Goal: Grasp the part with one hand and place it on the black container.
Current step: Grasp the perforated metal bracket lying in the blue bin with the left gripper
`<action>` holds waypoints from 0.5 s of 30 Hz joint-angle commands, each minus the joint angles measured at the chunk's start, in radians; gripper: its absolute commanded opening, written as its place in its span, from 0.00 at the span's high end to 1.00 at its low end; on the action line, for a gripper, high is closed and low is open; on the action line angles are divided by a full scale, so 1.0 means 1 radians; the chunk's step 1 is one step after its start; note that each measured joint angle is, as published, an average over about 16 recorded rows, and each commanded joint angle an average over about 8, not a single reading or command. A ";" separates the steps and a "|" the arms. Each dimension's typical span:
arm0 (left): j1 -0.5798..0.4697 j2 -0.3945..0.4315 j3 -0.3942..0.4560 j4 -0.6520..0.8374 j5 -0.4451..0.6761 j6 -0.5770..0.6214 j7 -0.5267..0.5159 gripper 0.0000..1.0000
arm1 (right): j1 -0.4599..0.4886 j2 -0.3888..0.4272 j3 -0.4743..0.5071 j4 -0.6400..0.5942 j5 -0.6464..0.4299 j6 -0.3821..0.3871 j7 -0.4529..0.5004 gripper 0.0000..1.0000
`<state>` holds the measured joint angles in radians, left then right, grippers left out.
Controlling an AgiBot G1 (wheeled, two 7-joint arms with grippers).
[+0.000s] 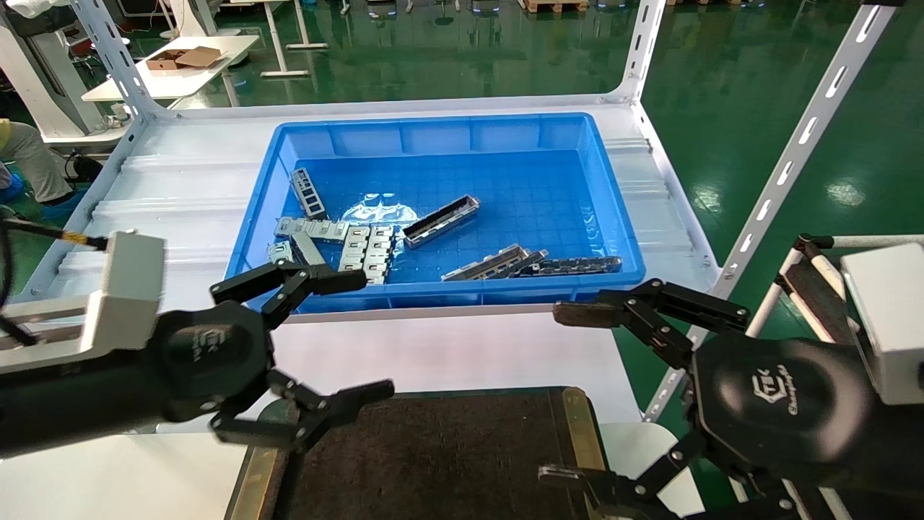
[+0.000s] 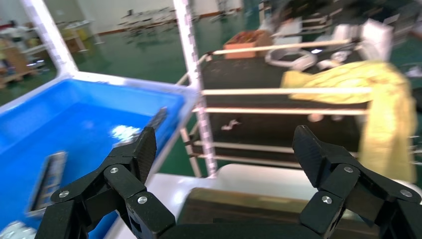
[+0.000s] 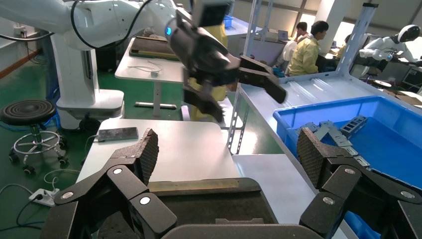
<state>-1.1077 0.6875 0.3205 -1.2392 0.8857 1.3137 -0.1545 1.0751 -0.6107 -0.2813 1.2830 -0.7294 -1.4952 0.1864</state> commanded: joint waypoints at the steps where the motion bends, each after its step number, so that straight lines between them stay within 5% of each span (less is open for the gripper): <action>1: -0.008 0.017 0.007 0.007 0.028 -0.031 0.007 0.00 | 0.000 0.000 0.000 0.000 0.000 0.000 0.000 0.00; 15: -0.192 0.244 0.091 0.283 0.216 -0.198 0.074 0.00 | 0.000 0.000 -0.001 0.000 0.001 0.001 -0.001 0.00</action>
<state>-1.2995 0.9299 0.4108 -0.9482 1.1005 1.1180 -0.0746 1.0754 -0.6103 -0.2825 1.2829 -0.7286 -1.4947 0.1858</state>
